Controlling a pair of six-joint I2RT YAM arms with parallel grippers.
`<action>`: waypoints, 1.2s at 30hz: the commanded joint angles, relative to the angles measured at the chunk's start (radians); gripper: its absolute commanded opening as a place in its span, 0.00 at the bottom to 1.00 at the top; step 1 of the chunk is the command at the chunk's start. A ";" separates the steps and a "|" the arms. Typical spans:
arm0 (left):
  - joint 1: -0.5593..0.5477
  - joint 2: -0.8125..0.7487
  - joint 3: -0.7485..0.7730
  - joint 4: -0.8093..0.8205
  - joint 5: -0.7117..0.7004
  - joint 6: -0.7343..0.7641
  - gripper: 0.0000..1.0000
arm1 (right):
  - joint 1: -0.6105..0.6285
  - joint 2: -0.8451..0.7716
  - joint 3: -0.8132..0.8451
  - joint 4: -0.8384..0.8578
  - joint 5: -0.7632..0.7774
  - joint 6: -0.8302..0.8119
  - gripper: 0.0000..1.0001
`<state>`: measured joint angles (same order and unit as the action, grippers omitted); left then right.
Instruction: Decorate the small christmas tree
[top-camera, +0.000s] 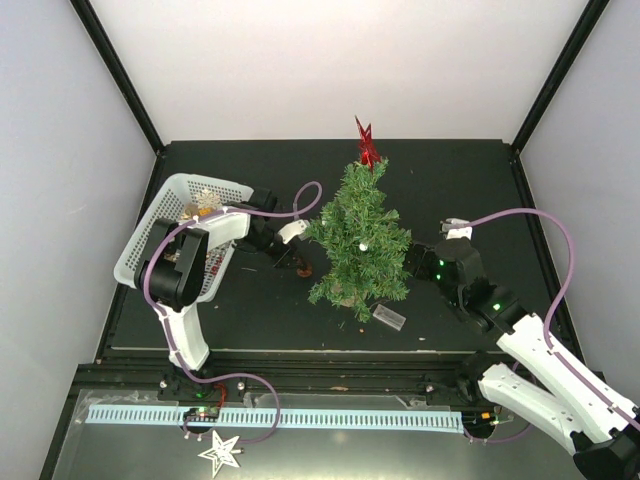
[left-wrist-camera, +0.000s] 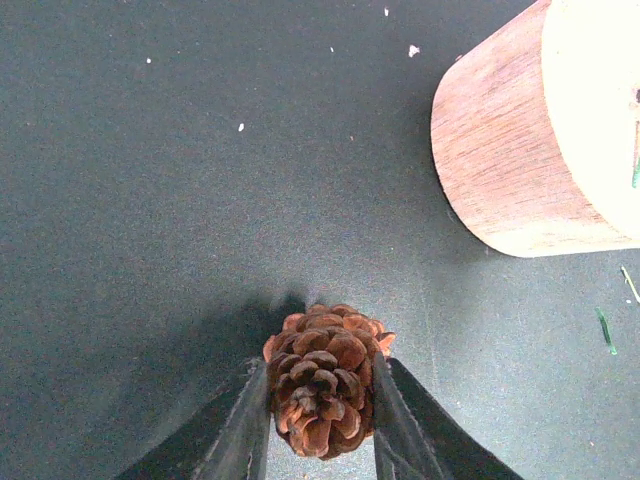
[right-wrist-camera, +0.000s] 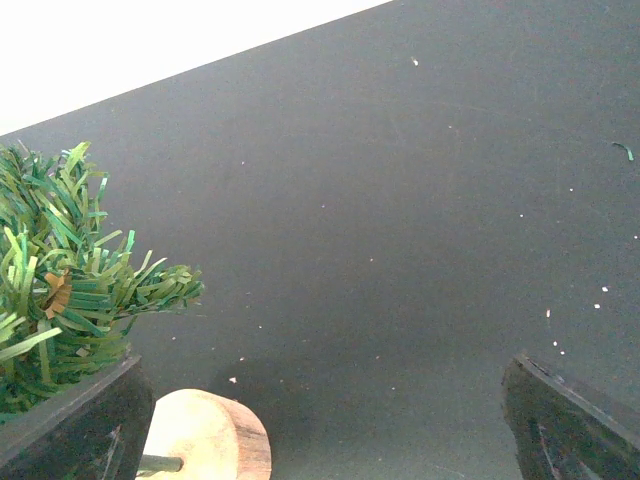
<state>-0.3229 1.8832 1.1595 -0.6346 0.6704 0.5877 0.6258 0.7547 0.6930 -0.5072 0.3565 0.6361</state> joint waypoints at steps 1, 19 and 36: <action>-0.004 0.001 0.024 -0.010 0.031 0.013 0.29 | -0.006 0.003 -0.009 0.022 0.010 0.000 0.95; 0.074 -0.166 -0.066 -0.091 0.009 0.076 0.19 | -0.008 -0.054 -0.002 -0.013 0.065 -0.013 0.96; 0.132 -0.612 -0.018 -0.389 0.000 0.171 0.23 | -0.008 -0.094 -0.004 -0.034 0.063 -0.009 0.96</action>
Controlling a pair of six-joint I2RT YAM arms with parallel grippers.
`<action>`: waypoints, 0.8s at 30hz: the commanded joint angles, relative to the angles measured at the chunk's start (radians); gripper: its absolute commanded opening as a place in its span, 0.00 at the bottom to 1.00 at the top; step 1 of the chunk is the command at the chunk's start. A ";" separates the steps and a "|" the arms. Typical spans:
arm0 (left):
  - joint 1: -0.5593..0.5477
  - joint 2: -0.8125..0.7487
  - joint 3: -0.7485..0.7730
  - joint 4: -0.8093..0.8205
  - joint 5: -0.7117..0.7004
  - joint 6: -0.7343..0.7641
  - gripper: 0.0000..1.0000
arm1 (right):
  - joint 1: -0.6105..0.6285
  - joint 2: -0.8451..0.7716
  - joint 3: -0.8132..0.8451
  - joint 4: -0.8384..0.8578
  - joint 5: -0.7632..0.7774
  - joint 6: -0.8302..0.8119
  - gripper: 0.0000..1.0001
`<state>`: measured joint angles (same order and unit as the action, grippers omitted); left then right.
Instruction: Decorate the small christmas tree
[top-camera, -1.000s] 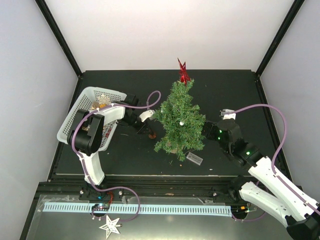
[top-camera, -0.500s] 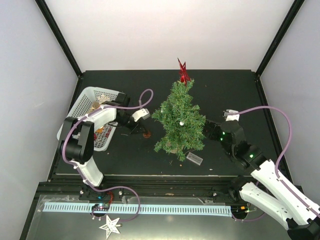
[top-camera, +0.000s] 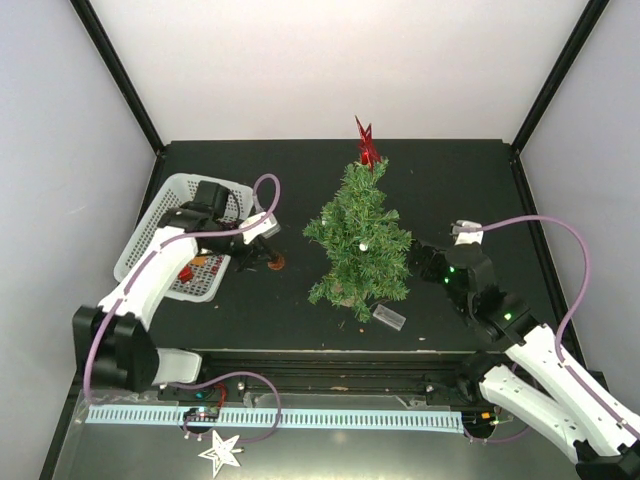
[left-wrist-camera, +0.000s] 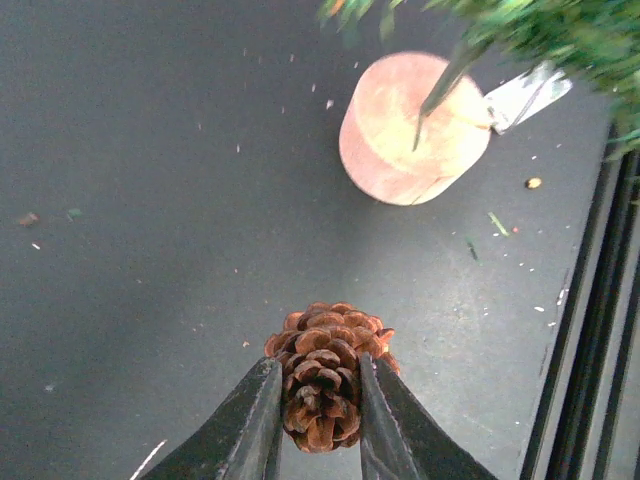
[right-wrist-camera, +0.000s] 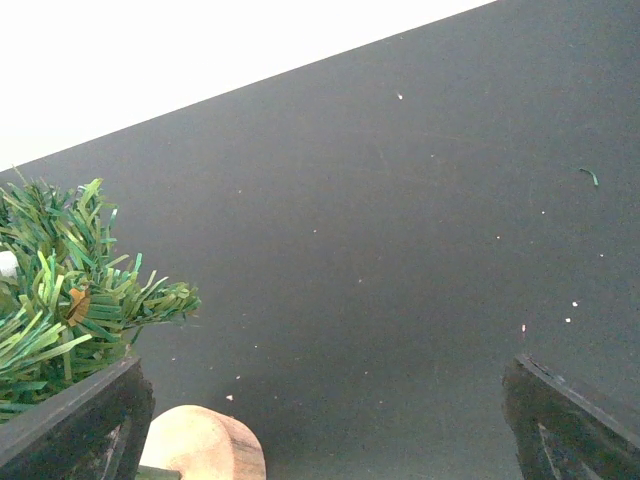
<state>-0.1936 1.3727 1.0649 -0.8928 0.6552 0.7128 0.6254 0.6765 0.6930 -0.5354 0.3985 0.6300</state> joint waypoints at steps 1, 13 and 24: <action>0.001 -0.135 0.099 -0.156 0.020 0.050 0.23 | -0.008 -0.015 -0.006 -0.005 0.020 -0.003 0.96; -0.247 -0.251 0.416 -0.325 0.046 0.033 0.26 | -0.008 -0.011 -0.014 0.009 -0.004 0.016 0.96; -0.575 -0.151 0.526 -0.301 -0.026 -0.048 0.26 | -0.008 -0.047 -0.040 0.002 -0.011 0.025 0.96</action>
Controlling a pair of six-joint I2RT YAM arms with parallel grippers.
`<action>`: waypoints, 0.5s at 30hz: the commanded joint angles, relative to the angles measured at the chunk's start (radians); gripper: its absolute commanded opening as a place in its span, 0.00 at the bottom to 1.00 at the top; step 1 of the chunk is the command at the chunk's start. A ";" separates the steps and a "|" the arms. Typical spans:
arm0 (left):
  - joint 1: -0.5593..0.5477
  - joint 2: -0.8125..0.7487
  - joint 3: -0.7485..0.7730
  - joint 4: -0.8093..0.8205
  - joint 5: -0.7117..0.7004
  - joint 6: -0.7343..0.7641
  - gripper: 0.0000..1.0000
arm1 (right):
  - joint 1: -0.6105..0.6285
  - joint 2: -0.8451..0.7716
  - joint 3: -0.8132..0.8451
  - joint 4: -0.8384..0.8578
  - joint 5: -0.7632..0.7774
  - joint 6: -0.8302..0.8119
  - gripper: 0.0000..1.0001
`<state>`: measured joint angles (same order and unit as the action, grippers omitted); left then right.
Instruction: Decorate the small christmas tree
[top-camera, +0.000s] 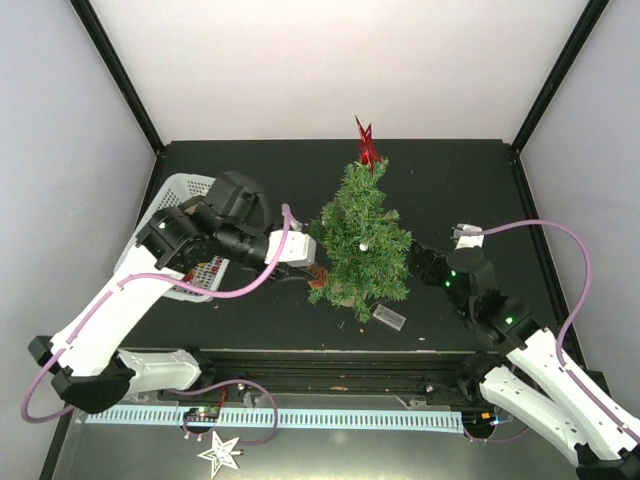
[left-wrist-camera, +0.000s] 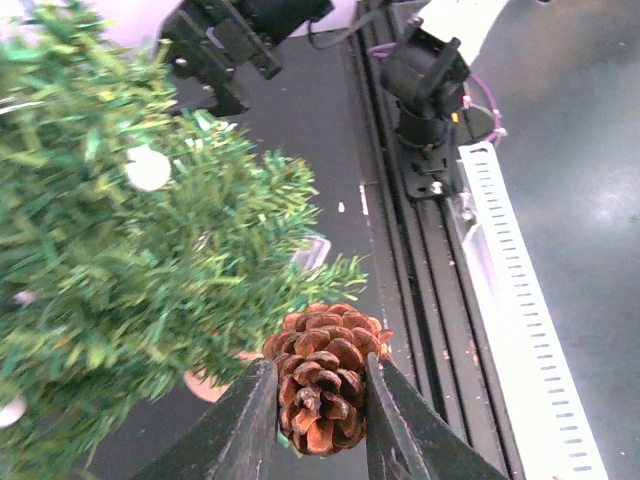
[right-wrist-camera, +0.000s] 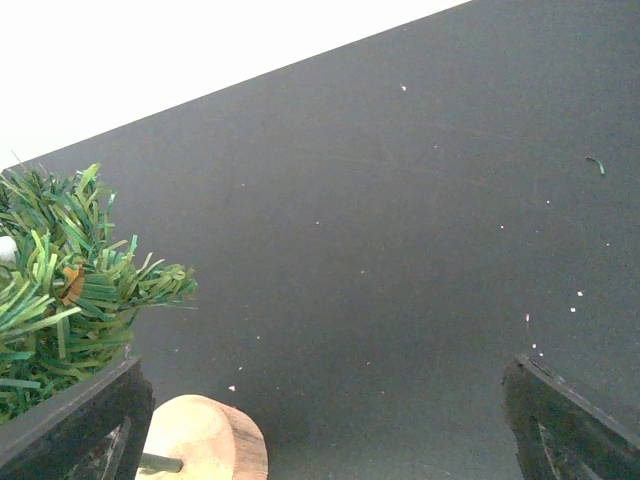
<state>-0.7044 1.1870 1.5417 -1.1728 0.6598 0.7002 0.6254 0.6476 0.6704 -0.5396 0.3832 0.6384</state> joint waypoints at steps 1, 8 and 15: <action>-0.079 0.048 0.059 -0.025 -0.031 -0.035 0.26 | -0.008 -0.018 -0.021 0.008 0.003 0.018 0.96; -0.149 0.146 0.148 -0.045 -0.025 -0.040 0.26 | -0.008 -0.026 -0.044 0.023 -0.002 0.021 0.96; -0.208 0.225 0.194 -0.036 -0.065 -0.033 0.26 | -0.008 -0.037 -0.054 0.024 0.002 0.020 0.96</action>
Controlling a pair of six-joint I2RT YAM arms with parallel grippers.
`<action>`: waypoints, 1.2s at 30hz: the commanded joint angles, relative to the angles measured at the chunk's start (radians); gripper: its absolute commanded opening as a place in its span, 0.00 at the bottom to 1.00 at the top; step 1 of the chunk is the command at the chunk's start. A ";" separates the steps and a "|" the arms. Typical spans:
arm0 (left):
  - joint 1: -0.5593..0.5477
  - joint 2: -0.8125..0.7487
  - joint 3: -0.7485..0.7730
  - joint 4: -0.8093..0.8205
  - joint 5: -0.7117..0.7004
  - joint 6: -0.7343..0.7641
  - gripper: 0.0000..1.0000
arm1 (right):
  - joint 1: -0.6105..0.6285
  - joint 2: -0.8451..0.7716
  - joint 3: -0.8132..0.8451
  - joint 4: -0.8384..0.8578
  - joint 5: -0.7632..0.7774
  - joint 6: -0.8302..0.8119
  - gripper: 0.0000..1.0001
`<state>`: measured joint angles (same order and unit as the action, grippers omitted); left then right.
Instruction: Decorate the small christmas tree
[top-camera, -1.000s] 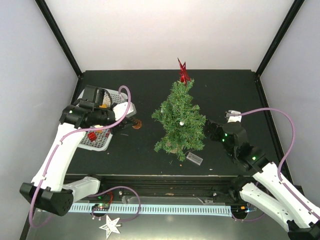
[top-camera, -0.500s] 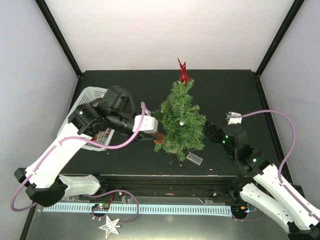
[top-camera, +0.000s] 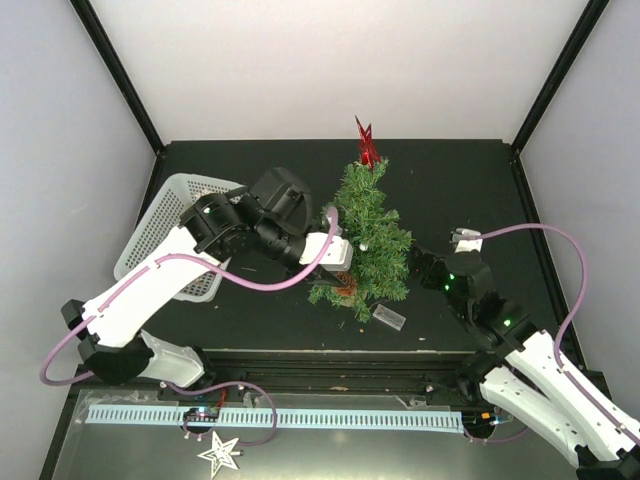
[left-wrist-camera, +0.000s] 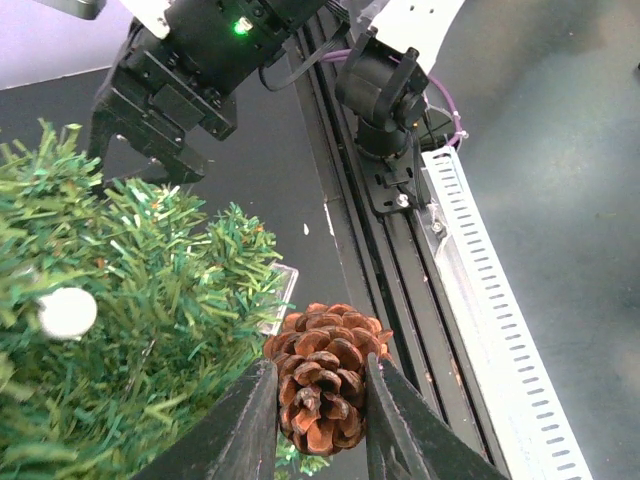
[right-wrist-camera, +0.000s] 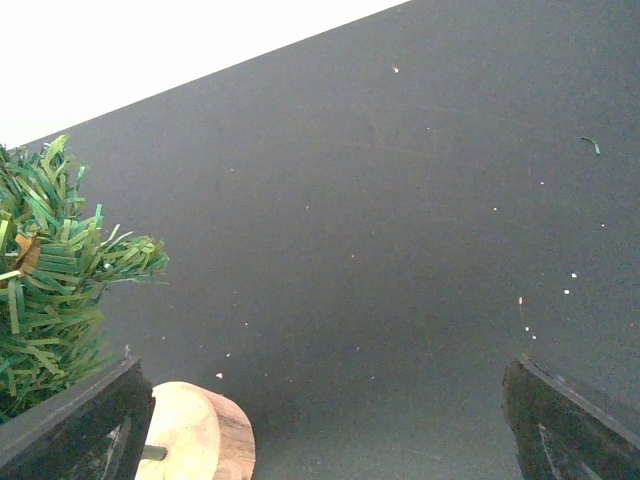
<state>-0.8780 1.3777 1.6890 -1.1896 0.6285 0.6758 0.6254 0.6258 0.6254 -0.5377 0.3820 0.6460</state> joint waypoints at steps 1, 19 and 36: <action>-0.044 0.042 0.045 -0.013 -0.053 -0.009 0.26 | -0.008 -0.019 -0.009 0.021 0.005 0.012 0.96; -0.245 0.012 -0.033 0.116 -0.485 -0.003 0.24 | -0.008 -0.024 -0.028 0.035 0.012 0.007 0.96; -0.424 -0.045 -0.241 0.340 -0.992 0.131 0.19 | -0.009 0.028 0.011 0.023 0.027 0.008 0.96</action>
<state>-1.2850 1.3521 1.4746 -0.9646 -0.1787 0.7498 0.6216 0.6422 0.6048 -0.5304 0.3843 0.6460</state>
